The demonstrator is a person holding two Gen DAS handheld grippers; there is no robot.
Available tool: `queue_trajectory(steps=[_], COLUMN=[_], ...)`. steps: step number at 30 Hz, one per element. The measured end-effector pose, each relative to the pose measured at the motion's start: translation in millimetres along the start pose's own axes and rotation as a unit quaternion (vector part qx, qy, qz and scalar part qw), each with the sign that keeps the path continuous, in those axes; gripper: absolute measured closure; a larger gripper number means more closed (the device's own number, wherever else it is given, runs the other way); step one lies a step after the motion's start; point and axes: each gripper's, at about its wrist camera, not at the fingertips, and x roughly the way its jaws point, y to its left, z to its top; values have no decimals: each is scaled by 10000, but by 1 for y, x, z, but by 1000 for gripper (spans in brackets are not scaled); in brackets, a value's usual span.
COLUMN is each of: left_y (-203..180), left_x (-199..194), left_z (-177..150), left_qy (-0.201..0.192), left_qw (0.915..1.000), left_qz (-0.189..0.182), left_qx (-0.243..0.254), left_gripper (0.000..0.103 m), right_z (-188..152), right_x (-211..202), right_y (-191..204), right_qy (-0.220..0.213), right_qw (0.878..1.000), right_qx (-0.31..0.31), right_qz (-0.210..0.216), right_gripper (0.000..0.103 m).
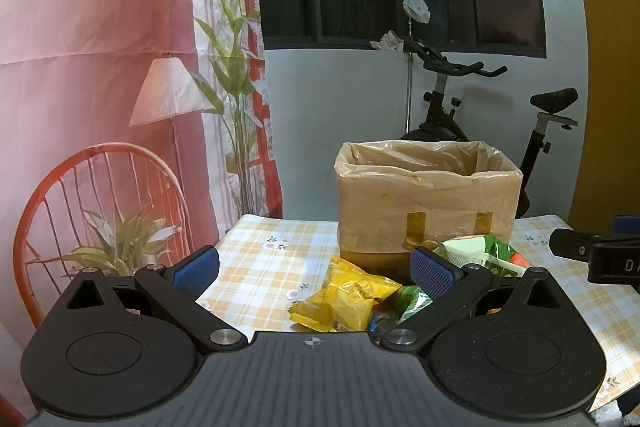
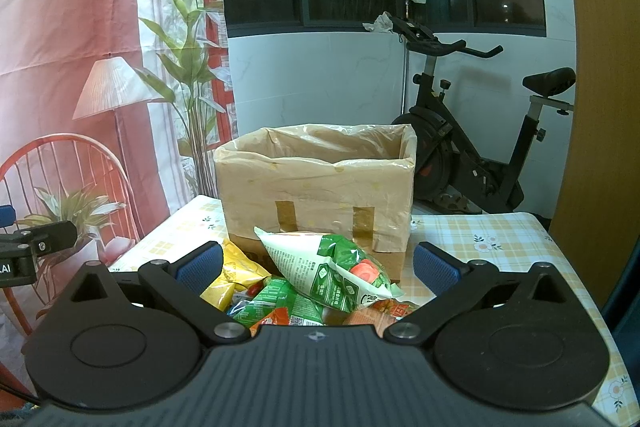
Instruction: Organize snacks
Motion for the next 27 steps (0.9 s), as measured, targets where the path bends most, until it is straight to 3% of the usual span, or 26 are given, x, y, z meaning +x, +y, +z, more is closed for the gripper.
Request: queue_trajectory(steps=[27], left_y=[-2], left_x=[-1], left_z=[-1], left_qy=[-5], left_qw=[10000], left_qz=[98], left_qx=[2], left_gripper=[1], right_z=[-1], right_x=[1], right_y=[0], right_qy=[15], right_qw=[10000], right_qx=[9], right_qz=[-1], right_gripper=[0])
